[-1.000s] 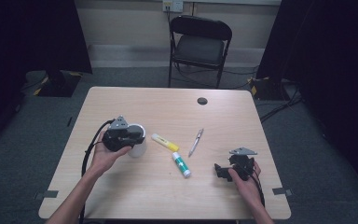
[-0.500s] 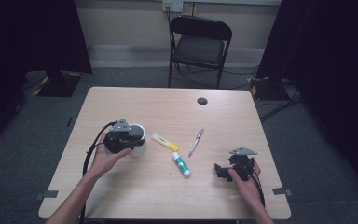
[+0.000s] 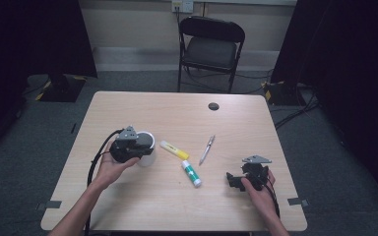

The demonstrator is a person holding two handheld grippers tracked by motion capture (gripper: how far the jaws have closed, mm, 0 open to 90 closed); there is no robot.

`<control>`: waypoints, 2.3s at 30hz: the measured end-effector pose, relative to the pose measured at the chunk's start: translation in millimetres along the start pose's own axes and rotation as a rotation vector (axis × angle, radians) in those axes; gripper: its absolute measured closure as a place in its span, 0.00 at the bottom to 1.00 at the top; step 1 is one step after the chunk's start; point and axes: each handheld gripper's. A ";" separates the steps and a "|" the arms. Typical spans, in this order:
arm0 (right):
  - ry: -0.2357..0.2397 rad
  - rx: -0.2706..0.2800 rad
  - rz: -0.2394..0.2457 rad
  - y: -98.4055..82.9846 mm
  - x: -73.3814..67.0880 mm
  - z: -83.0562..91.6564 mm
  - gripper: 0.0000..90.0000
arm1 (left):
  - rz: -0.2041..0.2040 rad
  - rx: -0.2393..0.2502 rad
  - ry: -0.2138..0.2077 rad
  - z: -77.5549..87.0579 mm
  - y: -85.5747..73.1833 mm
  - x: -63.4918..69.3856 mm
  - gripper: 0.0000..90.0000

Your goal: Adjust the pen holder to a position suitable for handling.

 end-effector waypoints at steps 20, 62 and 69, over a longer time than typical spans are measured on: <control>0.000 0.000 0.000 0.0 0.0 0.0 0.00 | -0.067 -0.023 -0.085 -5.2 5.7 27.5 0.89; 0.000 0.000 0.000 0.0 0.0 0.0 0.00 | -0.189 -0.035 -0.286 -24.7 21.3 93.0 0.89; 0.001 0.000 0.000 0.0 0.0 0.0 0.00 | -0.188 -0.027 -0.320 -26.1 20.9 95.4 0.89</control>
Point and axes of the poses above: each handheld gripper's, and its own axes: z roughly backward along the jaws, y roughly out of its top, x roughly to its right, and after that the axes turned 7 degrees about -x, right-handed
